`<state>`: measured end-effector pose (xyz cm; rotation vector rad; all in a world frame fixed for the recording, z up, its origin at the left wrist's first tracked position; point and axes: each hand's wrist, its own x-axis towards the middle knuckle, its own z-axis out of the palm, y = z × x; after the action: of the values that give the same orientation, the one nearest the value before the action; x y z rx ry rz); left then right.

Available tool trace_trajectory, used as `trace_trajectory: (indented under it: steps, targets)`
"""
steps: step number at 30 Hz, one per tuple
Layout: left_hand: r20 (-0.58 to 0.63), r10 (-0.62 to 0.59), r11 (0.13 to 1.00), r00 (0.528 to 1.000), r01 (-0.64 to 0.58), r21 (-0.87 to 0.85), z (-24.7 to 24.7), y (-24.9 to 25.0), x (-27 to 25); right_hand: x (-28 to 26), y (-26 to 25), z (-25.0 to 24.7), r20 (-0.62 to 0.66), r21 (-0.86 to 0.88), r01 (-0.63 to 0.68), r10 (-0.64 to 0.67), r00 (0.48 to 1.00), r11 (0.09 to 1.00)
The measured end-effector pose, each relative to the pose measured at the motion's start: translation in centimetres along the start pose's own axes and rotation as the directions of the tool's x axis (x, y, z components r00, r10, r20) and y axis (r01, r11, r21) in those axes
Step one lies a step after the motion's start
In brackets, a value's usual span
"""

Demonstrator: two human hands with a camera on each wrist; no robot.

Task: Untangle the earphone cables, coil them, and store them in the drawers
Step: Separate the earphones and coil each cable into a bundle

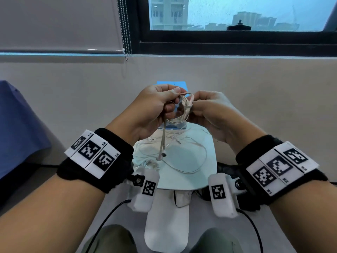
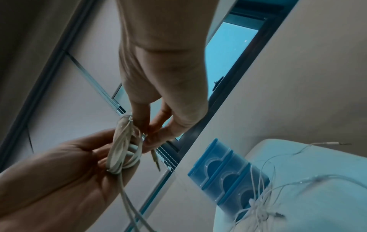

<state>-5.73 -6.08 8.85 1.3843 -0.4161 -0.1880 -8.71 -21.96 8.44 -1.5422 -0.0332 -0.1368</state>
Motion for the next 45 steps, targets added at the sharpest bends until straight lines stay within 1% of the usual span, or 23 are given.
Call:
trace_trajectory:
  steps: [3,5,7,9,11,13,18,22,25,29,32,35,37,39,41,45]
  targets:
    - [-0.058,0.032,0.999,0.998,-0.031,0.01,-0.2,0.2,0.3,0.4,0.1,0.7,0.038,0.212,-0.041,0.034,0.999,0.976]
    - [-0.087,0.047,0.999,0.995,-0.044,0.03,0.0,0.3,0.5,0.6,0.1,1.0,0.05,0.275,-0.058,0.046,0.998,0.96]
    - [-0.109,0.067,0.996,0.992,-0.061,0.061,0.3,0.4,0.4,0.5,-0.2,1.2,0.064,0.293,-0.076,0.06,0.996,0.953]
    - [-0.132,0.112,0.986,0.985,-0.094,0.137,0.4,0.4,0.5,0.5,-0.3,1.2,0.064,0.304,-0.078,0.061,0.996,0.949]
    - [-0.125,0.162,0.97,0.979,-0.135,0.202,0.4,0.3,0.6,0.4,-0.4,1.3,0.057,0.323,-0.065,0.049,0.997,0.944]
    - [-0.103,0.185,0.962,0.977,-0.158,0.224,0.5,0.4,0.5,0.3,-0.4,1.3,0.07,0.351,-0.06,0.038,0.997,0.934]
    - [-0.086,0.221,0.946,0.971,-0.192,0.262,0.4,0.5,0.4,-0.5,-0.2,1.1,0.177,0.467,-0.109,0.028,0.984,0.877]
    - [-0.097,0.282,0.909,0.954,-0.234,0.345,0.1,0.4,0.5,-0.9,-0.2,1.1,0.26,0.532,-0.162,0.021,0.965,0.831]
    - [-0.094,0.283,0.905,0.955,-0.233,0.357,-0.1,0.4,0.6,-1.3,0.2,1.2,0.314,0.51,-0.154,-0.016,0.949,0.846]
    - [-0.05,0.228,0.922,0.972,-0.199,0.332,-0.2,0.6,0.1,-1.7,1.0,1.2,0.342,0.526,-0.141,-0.057,0.938,0.839]
    - [0.028,0.185,0.913,0.982,-0.182,0.366,-0.6,1.1,-0.6,-1.9,1.4,1.0,0.346,0.482,-0.106,-0.078,0.935,0.87]
    - [0.121,0.148,0.889,0.982,-0.186,0.419,-1.5,1.6,-1.3,-2.2,1.3,0.9,0.354,0.39,-0.072,-0.077,0.932,0.918]
    - [0.151,0.12,0.884,0.981,-0.175,0.433,-2.1,2.0,-1.6,-2.3,0.9,1.0,0.339,0.313,-0.043,-0.069,0.938,0.949]
    - [0.17,0.107,0.879,0.98,-0.173,0.443,-2.6,2.2,-1.7,-2.2,0.5,1.3,0.305,0.191,0.014,-0.073,0.95,0.982]
    - [0.17,0.111,0.867,0.979,-0.179,0.466,-2.8,2.4,-1.7,-2.1,0.2,1.7,0.269,0.074,0.083,-0.1,0.958,0.994]
    - [0.097,0.156,0.852,0.983,-0.184,0.49,-2.3,3.1,-1.7,-2.1,-0.7,2.2,0.215,-0.093,0.208,-0.185,0.959,0.974]
